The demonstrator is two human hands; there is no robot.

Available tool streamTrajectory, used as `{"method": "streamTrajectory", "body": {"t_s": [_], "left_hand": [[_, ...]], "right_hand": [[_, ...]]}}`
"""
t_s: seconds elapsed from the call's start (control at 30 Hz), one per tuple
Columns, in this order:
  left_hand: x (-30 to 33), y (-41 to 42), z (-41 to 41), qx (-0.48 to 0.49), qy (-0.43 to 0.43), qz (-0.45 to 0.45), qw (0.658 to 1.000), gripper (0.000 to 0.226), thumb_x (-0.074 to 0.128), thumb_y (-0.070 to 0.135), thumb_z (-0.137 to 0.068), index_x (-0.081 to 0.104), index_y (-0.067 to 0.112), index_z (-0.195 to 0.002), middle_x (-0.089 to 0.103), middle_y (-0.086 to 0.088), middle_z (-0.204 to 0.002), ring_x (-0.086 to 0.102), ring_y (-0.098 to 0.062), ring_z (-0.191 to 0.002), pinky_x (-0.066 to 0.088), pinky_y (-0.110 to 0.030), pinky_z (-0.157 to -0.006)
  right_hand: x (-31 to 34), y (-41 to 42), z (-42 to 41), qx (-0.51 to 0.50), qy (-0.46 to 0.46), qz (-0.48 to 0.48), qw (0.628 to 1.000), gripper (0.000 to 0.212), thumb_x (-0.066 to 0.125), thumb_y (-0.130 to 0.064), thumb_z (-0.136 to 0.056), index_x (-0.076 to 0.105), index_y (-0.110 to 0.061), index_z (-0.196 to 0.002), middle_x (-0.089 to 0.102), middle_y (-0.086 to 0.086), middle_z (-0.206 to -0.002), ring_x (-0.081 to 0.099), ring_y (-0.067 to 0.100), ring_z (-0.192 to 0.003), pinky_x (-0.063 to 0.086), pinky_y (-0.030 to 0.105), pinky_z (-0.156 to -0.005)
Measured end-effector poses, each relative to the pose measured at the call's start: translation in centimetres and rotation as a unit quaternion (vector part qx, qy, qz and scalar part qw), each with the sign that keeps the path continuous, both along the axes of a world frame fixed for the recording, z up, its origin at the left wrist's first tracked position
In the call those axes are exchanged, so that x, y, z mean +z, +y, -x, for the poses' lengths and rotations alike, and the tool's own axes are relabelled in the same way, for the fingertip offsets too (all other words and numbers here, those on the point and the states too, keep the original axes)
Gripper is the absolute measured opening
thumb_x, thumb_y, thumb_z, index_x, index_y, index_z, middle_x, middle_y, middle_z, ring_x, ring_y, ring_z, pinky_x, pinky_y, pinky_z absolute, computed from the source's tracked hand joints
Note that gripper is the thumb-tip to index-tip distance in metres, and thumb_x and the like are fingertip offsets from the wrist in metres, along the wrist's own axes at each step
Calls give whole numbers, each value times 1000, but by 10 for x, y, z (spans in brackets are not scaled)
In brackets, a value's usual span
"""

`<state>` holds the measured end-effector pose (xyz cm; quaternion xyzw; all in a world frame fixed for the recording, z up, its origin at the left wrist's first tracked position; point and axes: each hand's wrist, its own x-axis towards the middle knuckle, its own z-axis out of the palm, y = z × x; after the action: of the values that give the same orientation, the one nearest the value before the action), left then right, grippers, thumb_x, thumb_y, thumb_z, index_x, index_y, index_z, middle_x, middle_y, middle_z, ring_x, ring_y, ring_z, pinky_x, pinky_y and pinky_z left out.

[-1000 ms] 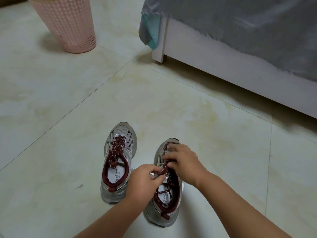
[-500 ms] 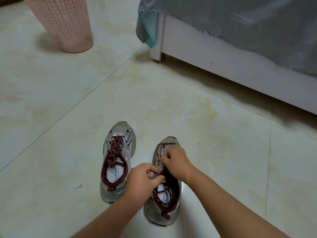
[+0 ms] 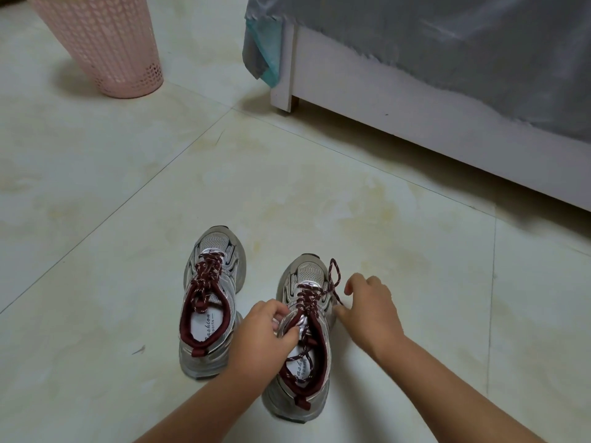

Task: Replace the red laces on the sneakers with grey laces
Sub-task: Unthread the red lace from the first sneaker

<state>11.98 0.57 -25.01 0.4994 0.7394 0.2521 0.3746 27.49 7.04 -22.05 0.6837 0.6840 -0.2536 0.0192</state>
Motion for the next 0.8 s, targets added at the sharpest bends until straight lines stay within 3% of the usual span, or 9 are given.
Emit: {"method": "streamTrajectory", "body": {"t_s": [0.13,0.2,0.27,0.4,0.53,0.6,0.67,0.73,0.8], "left_hand": [[1,3,-2,-24,43,17,999,21,68,30,-77,53,33,-91,47,17,-89,52,-6,-82,45,-23,-77],[1,4,-3,-20,39,19,999,21,69,26,-76,52,33,-88,49,16,-89,54,-6,-80,47,-24,-77],[1,5,-2,-22,33,15,999,21,70,23,-75,54,31,-87,52,13,-91,56,-6,-78,48,-24,-76],[-1,3,2,-33,35,4,999,18,69,20,-76,56,32,-83,55,12,-90,54,2,-71,40,-10,-65],[-4,0,3,-52,33,-5,998,15,68,19,-76,61,29,-84,57,13,-88,55,4,-69,39,-5,-61],[-4,-1,3,-59,44,-8,997,13,67,20,-77,63,28,-87,58,13,-87,55,3,-70,39,-8,-63],[-4,-1,3,-55,48,-11,997,12,67,21,-77,63,28,-85,58,14,-86,53,5,-69,38,-7,-61],[-4,-1,4,-51,46,-11,998,11,68,23,-77,63,29,-85,58,13,-86,53,7,-68,38,-5,-60],[-3,-1,4,-49,49,-8,998,11,69,26,-77,63,29,-86,59,13,-87,53,7,-69,37,-5,-59]], "right_hand": [[-5,-13,10,-30,128,63,989,22,64,-28,-84,61,-13,-70,57,0,-67,50,11,-63,37,24,-59],[-7,-12,15,-70,175,76,979,22,67,-21,-82,67,-1,-74,65,11,-70,52,14,-62,43,27,-62],[-8,-11,18,-66,195,59,977,19,67,-15,-80,67,0,-69,65,10,-69,54,14,-64,47,29,-66],[-9,-8,21,-23,172,65,983,26,55,-9,-82,52,-15,-57,56,2,-66,51,16,-64,42,26,-63],[-6,3,16,150,41,-13,988,10,45,-11,-85,55,-10,-82,58,10,-90,52,24,-84,33,28,-67],[-6,6,13,203,-3,-63,977,13,41,-12,-89,54,-8,-91,57,9,-99,50,25,-95,34,29,-69],[-7,4,11,168,21,-51,984,14,41,-17,-92,52,-14,-83,58,7,-94,52,24,-90,33,28,-67],[-11,-1,6,52,105,26,993,24,52,-27,-90,47,-18,-68,57,1,-74,54,20,-75,36,26,-63],[-14,-8,4,-69,232,126,962,32,64,-27,-84,45,-13,-61,48,-1,-59,47,18,-61,41,28,-60]]}}
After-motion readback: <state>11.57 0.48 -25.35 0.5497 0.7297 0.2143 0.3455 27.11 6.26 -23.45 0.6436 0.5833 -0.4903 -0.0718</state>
